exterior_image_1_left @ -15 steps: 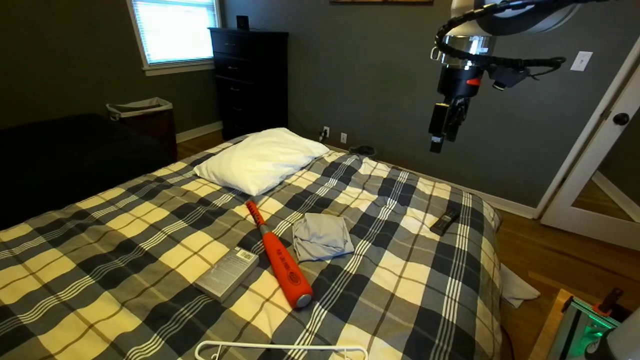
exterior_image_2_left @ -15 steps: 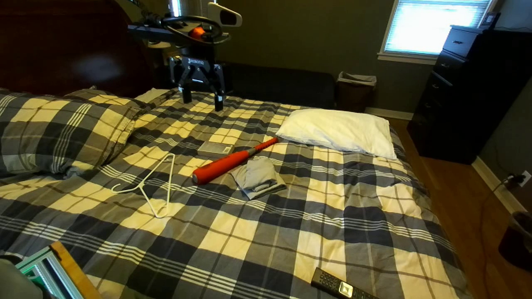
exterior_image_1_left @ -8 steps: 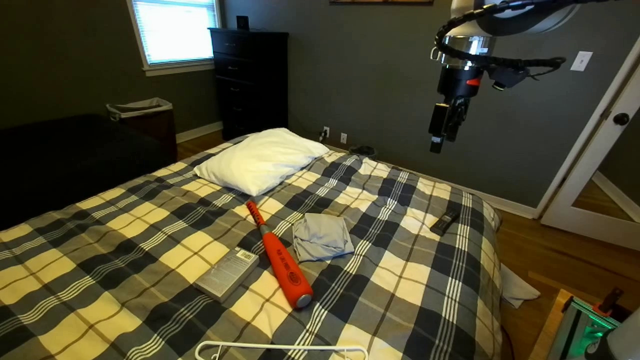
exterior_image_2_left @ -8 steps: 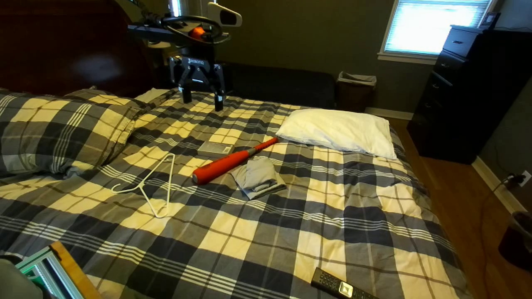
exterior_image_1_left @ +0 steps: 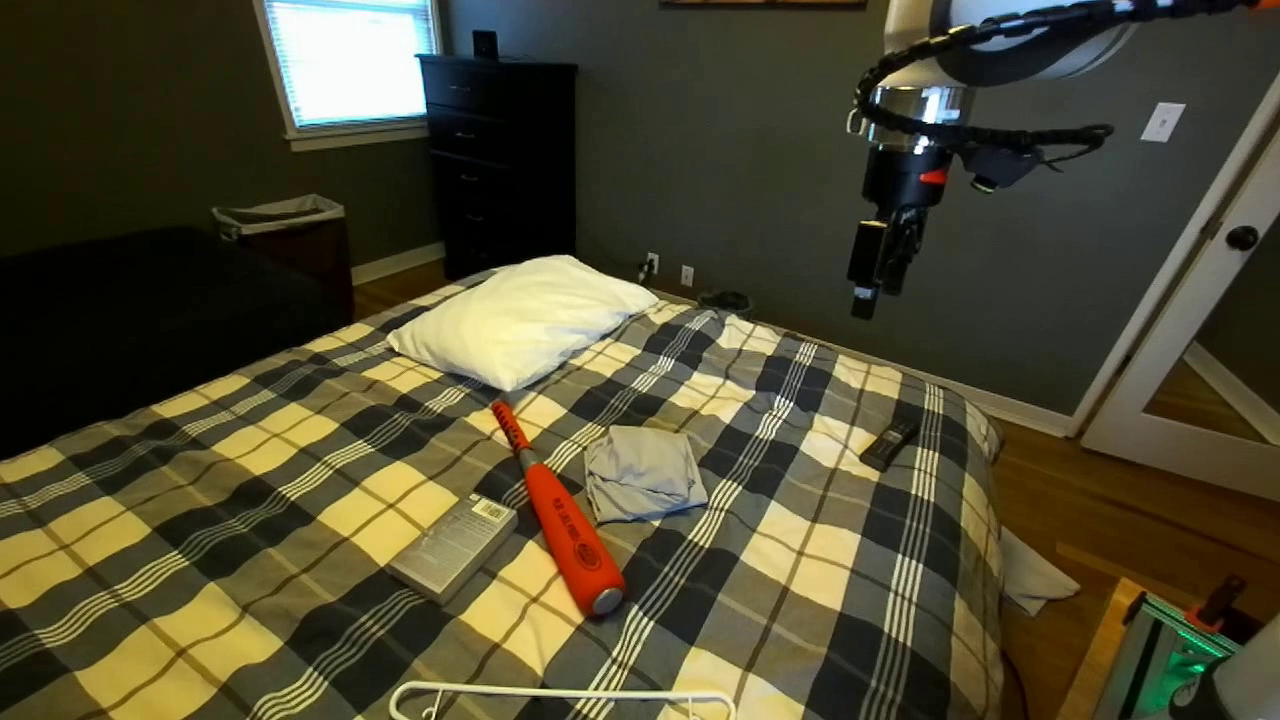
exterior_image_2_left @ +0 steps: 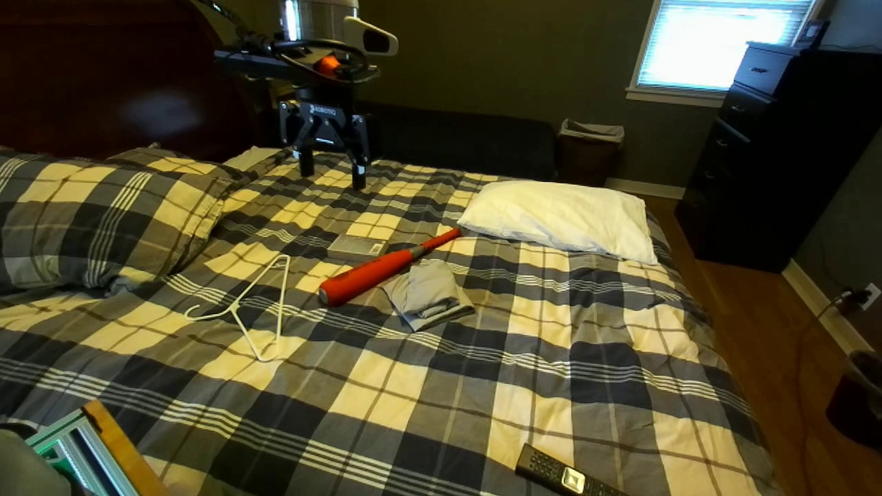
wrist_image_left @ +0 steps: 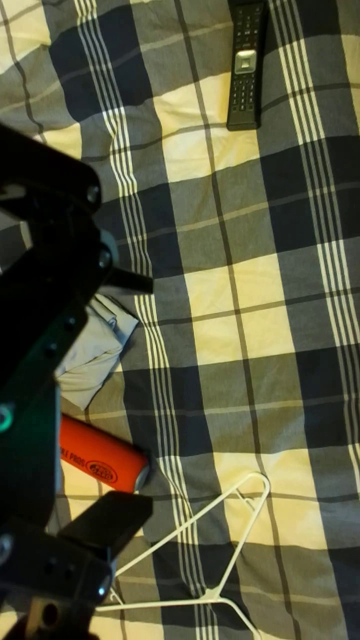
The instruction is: Unfold the gray bed sheet on the bed
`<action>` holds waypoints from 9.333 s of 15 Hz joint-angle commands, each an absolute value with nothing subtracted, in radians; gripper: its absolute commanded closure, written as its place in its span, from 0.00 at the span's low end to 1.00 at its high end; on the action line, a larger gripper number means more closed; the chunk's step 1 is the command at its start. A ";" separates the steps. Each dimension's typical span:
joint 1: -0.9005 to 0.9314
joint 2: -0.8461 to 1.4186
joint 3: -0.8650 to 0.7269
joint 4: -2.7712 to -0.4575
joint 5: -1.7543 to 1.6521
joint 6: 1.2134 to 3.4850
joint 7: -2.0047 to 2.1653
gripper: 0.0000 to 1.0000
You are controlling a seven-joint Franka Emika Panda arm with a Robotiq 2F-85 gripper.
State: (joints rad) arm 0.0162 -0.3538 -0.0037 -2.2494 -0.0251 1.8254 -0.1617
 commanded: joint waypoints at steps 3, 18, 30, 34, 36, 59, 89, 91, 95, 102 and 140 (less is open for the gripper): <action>0.043 -0.148 0.076 -2.211 -0.138 1.885 -0.062 0.00; 0.066 0.236 0.045 -2.142 -0.460 2.221 0.163 0.00; 0.074 0.387 0.009 -2.126 -0.410 2.426 0.174 0.00; 0.153 0.454 -0.014 -2.203 -0.467 2.708 0.213 0.00; 0.207 0.523 -0.066 -2.167 -0.502 2.785 0.233 0.00; 0.607 0.827 -0.423 -1.944 -0.697 2.955 0.295 0.00; 0.916 1.267 -0.708 -1.748 -0.264 3.163 0.123 0.83; 0.920 1.251 -0.703 -1.759 -0.258 3.169 0.112 0.99; 0.908 1.178 -0.694 -1.800 -0.249 3.187 0.084 0.99; 0.721 0.927 -0.562 -1.875 -0.271 3.144 -0.036 0.99; 0.124 0.814 -0.025 -1.780 -0.225 3.051 -0.154 0.99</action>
